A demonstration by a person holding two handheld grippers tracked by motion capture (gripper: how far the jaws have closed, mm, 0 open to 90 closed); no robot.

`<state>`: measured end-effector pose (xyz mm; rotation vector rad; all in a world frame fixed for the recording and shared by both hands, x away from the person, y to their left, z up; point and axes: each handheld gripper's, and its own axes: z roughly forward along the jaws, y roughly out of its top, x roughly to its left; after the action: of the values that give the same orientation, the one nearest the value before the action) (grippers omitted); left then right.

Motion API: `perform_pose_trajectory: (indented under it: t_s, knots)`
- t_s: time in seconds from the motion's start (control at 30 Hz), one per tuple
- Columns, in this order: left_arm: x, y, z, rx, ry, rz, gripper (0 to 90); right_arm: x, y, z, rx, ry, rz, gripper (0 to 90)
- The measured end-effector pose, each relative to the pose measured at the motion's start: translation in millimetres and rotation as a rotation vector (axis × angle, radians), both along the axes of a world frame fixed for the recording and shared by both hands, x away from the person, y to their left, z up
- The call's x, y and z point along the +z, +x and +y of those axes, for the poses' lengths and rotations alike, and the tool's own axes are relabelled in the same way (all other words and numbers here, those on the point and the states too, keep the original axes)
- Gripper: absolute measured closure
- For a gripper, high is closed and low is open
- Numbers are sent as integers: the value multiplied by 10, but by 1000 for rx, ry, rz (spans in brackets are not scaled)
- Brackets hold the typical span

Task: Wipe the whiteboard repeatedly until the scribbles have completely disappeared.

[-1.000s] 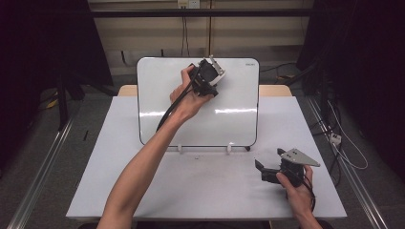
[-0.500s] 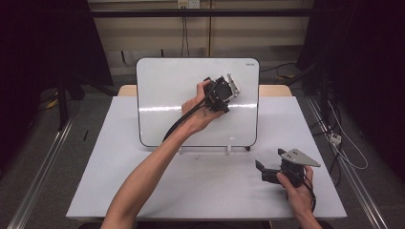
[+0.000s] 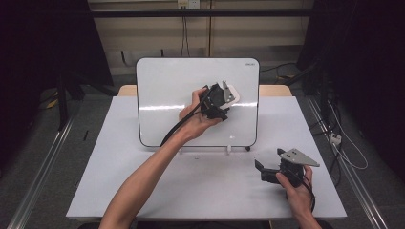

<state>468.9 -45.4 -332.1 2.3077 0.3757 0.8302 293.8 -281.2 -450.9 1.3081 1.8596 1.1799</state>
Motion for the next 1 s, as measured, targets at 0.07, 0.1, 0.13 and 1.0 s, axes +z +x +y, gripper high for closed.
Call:
perform_pose_trajectory:
  t_s: [0.07, 0.1, 0.13, 1.0]
  knots:
    - [-30, -16, 34, 9, -2, -7, 311, 4, 2, 3, 3, -1, -3, 43]
    - [-44, -22, 58, 10, -14, -1, 310, 8, 2, 9, 3, 3, -2, 43]
    - [-52, -30, 79, 14, -26, 6, 310, 9, 7, 17, 2, 4, -4, 43]
    - [83, -132, 794, 101, -245, 45, 310, 4, 22, 64, 14, -3, 1, 43]
